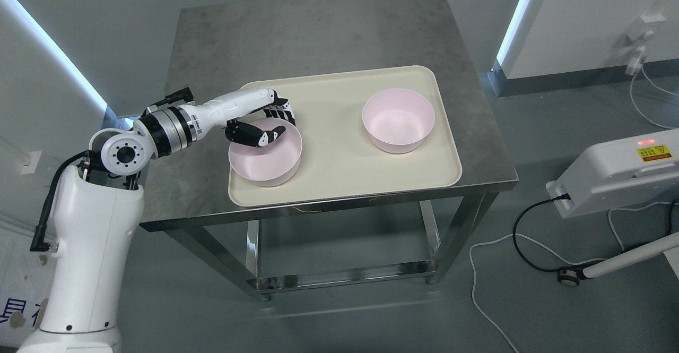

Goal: Stack pink IKEA bowls on left shelf middle
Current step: 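Lift the pink bowl with the left hand over the other bowl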

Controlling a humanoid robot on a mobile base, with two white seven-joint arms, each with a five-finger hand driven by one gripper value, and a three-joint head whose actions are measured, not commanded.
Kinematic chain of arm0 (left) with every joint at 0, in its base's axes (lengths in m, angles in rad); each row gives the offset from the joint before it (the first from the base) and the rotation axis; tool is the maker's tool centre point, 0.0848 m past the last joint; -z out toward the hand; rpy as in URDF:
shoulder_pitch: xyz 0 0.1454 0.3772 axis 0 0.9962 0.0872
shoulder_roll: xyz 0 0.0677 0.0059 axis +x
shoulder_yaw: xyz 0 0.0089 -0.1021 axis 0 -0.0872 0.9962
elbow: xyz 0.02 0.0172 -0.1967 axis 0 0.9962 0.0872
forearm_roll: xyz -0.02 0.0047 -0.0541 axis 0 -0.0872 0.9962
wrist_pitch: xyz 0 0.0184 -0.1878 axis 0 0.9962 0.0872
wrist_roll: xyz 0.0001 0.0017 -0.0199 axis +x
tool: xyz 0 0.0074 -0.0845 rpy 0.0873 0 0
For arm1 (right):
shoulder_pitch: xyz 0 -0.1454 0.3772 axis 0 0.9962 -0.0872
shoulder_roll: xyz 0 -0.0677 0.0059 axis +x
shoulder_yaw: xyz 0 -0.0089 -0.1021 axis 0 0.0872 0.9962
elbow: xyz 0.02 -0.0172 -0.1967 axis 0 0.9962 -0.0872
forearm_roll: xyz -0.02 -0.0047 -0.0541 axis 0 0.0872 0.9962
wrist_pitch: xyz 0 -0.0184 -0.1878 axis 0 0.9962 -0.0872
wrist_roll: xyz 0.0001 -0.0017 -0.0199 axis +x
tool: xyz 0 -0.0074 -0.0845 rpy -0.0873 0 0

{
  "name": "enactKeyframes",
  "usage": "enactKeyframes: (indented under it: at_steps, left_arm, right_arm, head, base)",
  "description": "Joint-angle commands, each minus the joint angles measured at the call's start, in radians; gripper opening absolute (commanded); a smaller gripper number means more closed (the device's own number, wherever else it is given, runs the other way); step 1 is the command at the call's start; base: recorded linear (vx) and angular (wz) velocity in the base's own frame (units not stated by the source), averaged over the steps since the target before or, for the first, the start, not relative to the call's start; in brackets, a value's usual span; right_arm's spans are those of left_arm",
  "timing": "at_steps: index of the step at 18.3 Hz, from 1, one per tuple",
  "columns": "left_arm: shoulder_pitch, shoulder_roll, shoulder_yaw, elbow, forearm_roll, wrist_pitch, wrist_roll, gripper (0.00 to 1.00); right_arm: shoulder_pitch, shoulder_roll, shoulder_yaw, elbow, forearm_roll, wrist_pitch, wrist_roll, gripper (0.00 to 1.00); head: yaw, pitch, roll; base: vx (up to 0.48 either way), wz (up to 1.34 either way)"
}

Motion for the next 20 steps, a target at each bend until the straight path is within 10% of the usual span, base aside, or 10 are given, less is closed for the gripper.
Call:
enactKeyframes:
  at_steps: [1, 9, 20]
  left_arm:
    - [-0.023, -0.058, 0.066, -0.037, 0.004, -0.006, -0.008, 0.00]
    - [-0.115, -0.331, 0.078, -0.062, 0.007, 0.055, -0.043, 0.00]
    - [-0.372, -0.331, -0.528, 0.143, -0.024, 0.109, 0.237, 0.01]
  right_arm:
    - [0.000, -0.017, -0.005, -0.017, -0.002, 0.001, -0.001, 1.00]
    - [0.000, -0.017, -0.005, -0.017, -0.002, 0.001, -0.001, 1.00]
    - [0.000, -0.017, -0.005, -0.017, -0.002, 0.001, -0.001, 1.00]
  head:
    - [0.0000, 0.000, 0.000]
    - [0.0000, 0.000, 0.000]
    - [0.0000, 0.000, 0.000]
  base:
    - [0.000, 0.00]
    - [0.000, 0.00]
    - [0.000, 0.00]
